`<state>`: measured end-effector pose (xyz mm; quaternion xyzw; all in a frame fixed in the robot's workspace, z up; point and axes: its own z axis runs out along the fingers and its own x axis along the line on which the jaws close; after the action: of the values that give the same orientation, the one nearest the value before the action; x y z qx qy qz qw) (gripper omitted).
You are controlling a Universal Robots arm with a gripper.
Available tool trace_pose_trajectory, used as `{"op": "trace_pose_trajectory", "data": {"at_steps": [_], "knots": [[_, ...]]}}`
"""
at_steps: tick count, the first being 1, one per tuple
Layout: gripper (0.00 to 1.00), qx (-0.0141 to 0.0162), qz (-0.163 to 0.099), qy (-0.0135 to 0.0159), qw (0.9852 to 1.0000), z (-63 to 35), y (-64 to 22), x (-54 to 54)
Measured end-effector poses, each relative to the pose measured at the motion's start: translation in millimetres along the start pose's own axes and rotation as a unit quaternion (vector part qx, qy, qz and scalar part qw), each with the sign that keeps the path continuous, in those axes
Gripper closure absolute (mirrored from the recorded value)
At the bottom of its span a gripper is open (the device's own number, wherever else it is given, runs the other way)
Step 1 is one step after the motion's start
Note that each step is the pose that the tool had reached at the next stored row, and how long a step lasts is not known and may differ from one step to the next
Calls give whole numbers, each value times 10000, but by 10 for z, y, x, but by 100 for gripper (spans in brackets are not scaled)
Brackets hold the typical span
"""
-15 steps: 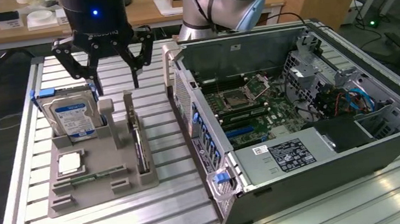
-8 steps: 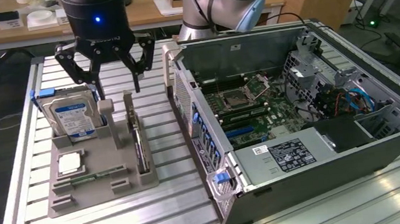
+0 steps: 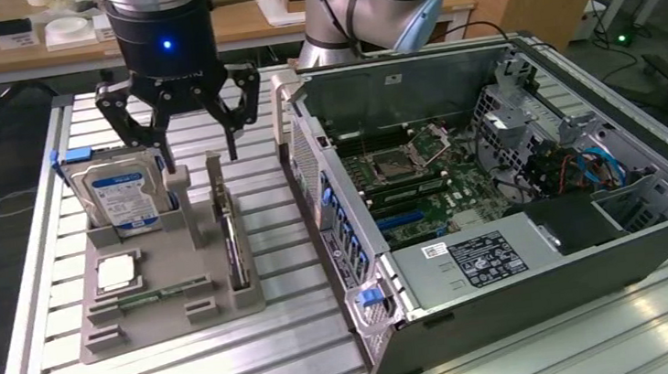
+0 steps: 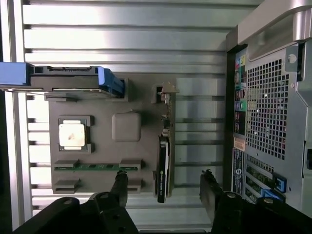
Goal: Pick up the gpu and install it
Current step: 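Pick up the gpu and move the gpu toward the slot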
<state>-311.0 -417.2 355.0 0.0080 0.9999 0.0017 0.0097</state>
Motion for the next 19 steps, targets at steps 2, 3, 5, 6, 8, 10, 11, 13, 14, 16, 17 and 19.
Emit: {"op": "trace_pose_trajectory", "data": {"at_steps": [2,3,5,6,8,10,11,13,14,16,17,19], "knots": [[29,0,0,0,10000,18,0,0],[22,0,0,0,10000,28,0,0],[22,-1,0,0,10000,52,0,0],[22,0,0,0,10000,66,0,-1],[22,-1,1,0,10000,100,-1,-2],[22,0,10,0,10000,136,0,-6],[22,0,17,0,10000,154,0,-7],[22,1,25,0,10000,190,0,-7],[22,0,28,0,10000,208,0,-7],[22,0,33,-1,10000,244,6,-8],[22,1,38,0,10000,264,13,-9],[22,1,42,0,10000,300,18,-11]]}}
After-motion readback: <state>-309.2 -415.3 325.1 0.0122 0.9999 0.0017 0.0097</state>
